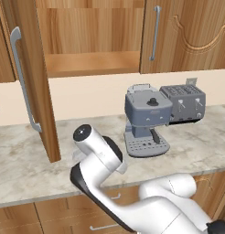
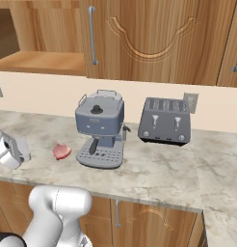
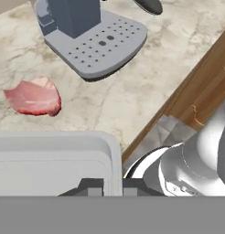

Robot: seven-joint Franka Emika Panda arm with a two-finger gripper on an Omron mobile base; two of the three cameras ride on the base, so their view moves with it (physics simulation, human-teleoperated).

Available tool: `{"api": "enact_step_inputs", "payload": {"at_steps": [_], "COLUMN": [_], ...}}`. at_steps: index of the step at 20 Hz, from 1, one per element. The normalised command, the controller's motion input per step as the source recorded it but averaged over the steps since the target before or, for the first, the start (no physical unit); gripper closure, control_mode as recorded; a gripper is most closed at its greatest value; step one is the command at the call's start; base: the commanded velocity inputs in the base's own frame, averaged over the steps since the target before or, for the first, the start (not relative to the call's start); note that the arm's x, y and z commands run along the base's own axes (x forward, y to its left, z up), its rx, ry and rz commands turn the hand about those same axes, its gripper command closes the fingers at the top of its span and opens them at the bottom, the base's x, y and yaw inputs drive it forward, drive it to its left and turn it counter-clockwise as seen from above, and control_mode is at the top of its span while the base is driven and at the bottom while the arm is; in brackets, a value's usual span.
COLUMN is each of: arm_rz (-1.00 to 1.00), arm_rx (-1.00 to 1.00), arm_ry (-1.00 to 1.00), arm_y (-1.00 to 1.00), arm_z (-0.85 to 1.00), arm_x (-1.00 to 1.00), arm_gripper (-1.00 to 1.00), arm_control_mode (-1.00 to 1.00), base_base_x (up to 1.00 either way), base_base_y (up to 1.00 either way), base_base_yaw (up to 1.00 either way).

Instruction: Retrieve the tupperware from the cabinet, then place the raw meat into the tupperware to avoid contamination.

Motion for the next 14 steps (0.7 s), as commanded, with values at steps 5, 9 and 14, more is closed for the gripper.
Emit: {"api": "enact_step_inputs", "payload": {"at_steps": [5,9,14], "arm_rz": [0.05,0.03,0.01], "arm_rx": [0.0,0.0,0.0], "arm_ry": [0.0,0.0,0.0], "arm_y": [0.0,0.0,0.0], "arm_z": [-0.34,-0.15,-0.14], "arm_x": [0.02,0.15,0.33], "arm_gripper": [1.0,1.0,1.0], "arm_control_mode": [-1.0,-1.0,-1.0], "base_base_x": [0.0,0.0,0.0], "base_base_y": [0.0,0.0,0.0], "base_base_yaw": [0.0,0.0,0.0]}}
